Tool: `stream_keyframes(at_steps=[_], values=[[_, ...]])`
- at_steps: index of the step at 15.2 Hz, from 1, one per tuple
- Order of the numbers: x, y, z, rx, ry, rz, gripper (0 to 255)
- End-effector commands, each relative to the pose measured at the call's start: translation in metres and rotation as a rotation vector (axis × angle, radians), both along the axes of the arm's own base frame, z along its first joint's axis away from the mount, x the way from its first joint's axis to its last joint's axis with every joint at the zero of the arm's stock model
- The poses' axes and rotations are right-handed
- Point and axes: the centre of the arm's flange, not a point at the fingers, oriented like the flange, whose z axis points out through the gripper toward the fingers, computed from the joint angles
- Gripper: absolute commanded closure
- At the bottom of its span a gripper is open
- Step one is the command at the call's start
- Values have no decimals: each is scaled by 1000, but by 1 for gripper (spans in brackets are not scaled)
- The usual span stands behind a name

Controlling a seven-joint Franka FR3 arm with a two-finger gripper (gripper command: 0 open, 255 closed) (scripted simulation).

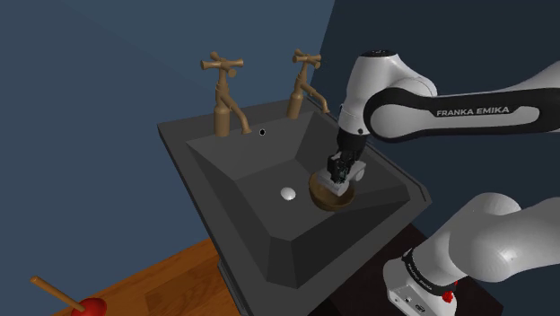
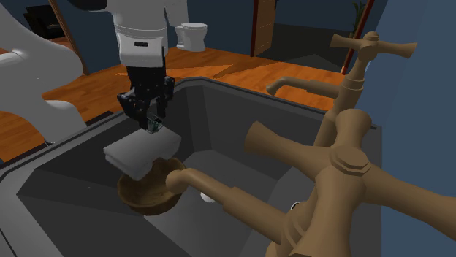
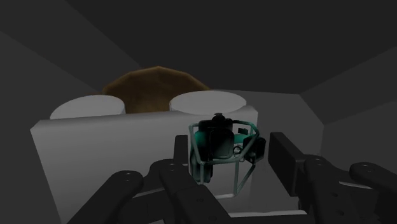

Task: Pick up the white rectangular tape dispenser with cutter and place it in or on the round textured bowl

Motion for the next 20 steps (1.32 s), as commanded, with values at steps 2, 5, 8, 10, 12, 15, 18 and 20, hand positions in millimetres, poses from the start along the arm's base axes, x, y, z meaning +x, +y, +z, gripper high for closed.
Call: stream_keyframes(at_steps=[2,5,8,10,12,15,18,20], values=[[0,0,-17,0,-1,0,255],[0,0,-33,0,-1,0,255],[0,0,-48,0,-1,0,255],[0,0,-54,0,-1,0,255],[0,0,-54,0,-1,0,255],[0,0,-54,0,-1,0,255],[0,0,-54,0,-1,0,0],[0,0,-54,0,-1,0,0]])
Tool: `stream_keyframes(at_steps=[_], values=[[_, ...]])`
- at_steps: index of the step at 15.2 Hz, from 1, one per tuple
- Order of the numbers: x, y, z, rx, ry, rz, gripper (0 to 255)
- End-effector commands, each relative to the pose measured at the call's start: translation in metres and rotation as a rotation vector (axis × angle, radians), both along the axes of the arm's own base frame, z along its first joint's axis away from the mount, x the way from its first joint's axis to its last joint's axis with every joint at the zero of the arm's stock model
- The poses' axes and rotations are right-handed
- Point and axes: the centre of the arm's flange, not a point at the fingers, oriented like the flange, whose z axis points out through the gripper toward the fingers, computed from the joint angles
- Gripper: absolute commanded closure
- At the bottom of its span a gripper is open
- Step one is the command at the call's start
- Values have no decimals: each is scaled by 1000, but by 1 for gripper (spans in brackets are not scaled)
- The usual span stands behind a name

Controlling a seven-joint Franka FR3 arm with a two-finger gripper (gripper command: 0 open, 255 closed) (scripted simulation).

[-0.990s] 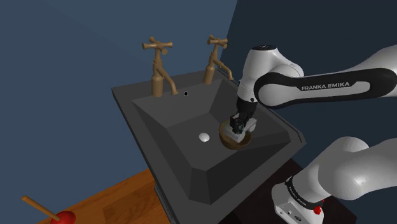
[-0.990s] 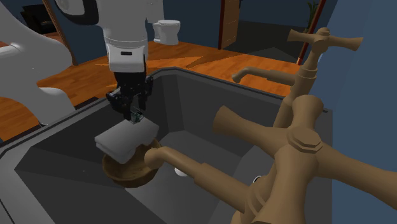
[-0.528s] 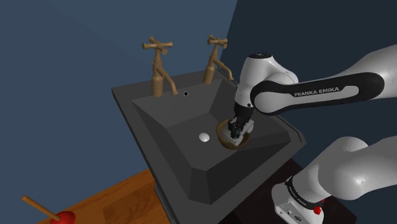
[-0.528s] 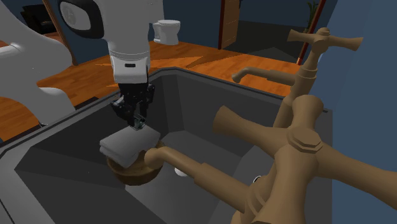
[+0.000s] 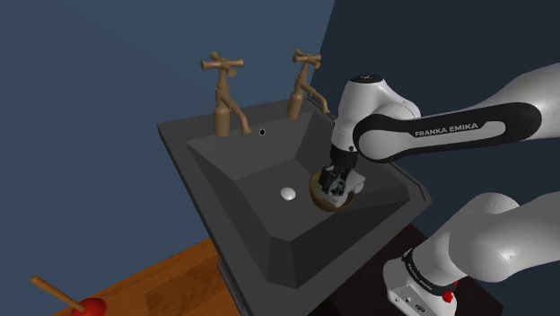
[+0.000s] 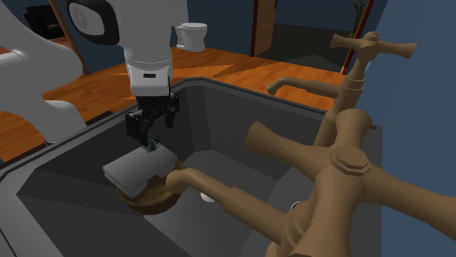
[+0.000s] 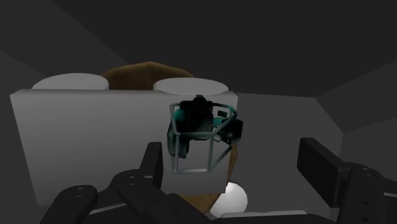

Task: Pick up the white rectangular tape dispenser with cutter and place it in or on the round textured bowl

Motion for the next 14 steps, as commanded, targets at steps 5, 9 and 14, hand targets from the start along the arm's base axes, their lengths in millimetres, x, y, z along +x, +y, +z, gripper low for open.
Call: stream_keyframes(at_steps=[5,9,14], values=[[5,3,39,0,0,0,0],[7,3,49,0,0,0,0],[7,3,49,0,0,0,0]])
